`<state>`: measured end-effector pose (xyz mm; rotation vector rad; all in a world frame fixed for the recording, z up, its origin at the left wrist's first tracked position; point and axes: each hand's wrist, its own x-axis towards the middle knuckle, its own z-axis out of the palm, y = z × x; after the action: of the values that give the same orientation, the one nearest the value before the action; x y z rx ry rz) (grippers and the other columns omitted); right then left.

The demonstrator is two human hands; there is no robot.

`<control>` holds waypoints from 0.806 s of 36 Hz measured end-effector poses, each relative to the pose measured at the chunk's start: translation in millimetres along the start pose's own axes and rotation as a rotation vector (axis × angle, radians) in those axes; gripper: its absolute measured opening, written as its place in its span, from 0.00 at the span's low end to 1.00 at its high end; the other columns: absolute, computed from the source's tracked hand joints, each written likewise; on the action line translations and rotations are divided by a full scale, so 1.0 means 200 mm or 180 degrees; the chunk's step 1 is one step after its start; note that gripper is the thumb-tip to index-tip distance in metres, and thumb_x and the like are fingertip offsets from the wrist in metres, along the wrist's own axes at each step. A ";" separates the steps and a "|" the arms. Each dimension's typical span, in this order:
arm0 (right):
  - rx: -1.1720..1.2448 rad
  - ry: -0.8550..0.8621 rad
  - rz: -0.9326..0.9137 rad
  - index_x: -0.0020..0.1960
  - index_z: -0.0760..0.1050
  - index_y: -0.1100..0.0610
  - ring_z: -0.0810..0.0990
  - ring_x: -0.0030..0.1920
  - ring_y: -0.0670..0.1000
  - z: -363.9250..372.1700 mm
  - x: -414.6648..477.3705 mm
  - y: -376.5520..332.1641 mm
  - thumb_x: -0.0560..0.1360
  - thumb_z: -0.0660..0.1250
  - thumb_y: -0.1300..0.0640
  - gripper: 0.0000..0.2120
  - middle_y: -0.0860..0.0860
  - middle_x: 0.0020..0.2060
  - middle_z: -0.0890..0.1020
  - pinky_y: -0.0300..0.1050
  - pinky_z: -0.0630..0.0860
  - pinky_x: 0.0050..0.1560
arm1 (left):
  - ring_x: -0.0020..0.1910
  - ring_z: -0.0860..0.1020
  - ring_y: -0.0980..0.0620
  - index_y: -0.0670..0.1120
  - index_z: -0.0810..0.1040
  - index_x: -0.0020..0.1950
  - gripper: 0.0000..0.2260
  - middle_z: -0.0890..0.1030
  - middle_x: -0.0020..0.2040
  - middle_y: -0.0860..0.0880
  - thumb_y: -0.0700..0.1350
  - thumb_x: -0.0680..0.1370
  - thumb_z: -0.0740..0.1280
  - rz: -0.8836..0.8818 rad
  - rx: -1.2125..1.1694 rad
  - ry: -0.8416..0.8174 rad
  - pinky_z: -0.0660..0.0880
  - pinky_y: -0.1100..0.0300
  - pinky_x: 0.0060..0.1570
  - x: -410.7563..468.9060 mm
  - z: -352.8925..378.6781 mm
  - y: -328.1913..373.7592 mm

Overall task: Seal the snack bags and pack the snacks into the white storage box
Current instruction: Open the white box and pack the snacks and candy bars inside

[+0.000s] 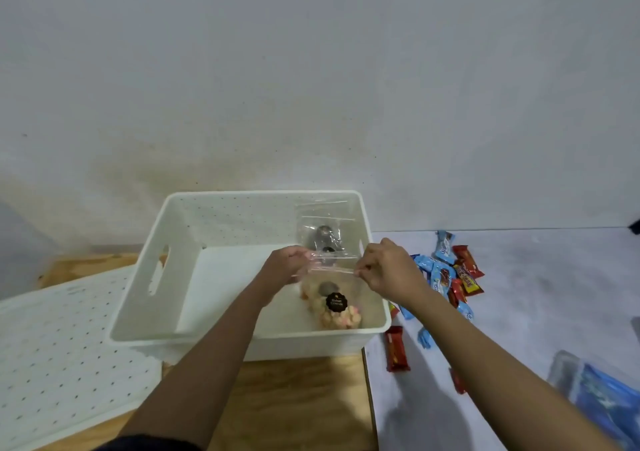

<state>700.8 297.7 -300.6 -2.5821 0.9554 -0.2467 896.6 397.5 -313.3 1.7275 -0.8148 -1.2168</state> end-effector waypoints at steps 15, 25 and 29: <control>0.0012 0.0644 0.0091 0.51 0.82 0.52 0.76 0.50 0.55 -0.04 -0.03 -0.01 0.75 0.64 0.54 0.09 0.48 0.48 0.84 0.48 0.75 0.42 | 0.36 0.69 0.52 0.44 0.74 0.35 0.12 0.72 0.35 0.49 0.44 0.79 0.60 0.0629 0.1138 0.0881 0.63 0.62 0.35 0.09 0.13 0.14; 0.0375 0.1089 0.1132 0.54 0.80 0.51 0.77 0.54 0.51 -0.51 -0.59 0.57 0.75 0.64 0.52 0.10 0.47 0.51 0.82 0.43 0.71 0.46 | 0.54 0.76 0.49 0.39 0.78 0.58 0.10 0.78 0.55 0.44 0.40 0.79 0.62 0.1581 0.0946 0.0456 0.72 0.59 0.55 -0.11 0.95 0.38; 0.0628 0.1247 0.1749 0.54 0.80 0.51 0.79 0.49 0.49 -0.55 -0.97 0.94 0.75 0.65 0.51 0.10 0.46 0.50 0.82 0.43 0.74 0.44 | 0.55 0.77 0.41 0.38 0.75 0.61 0.13 0.78 0.57 0.39 0.39 0.78 0.62 0.1307 0.1121 -0.0155 0.71 0.58 0.54 -0.20 1.41 0.22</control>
<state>412.3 261.5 -281.8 -2.0296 1.6378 -0.6646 615.0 338.0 -304.4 1.6892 -1.4011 -0.8748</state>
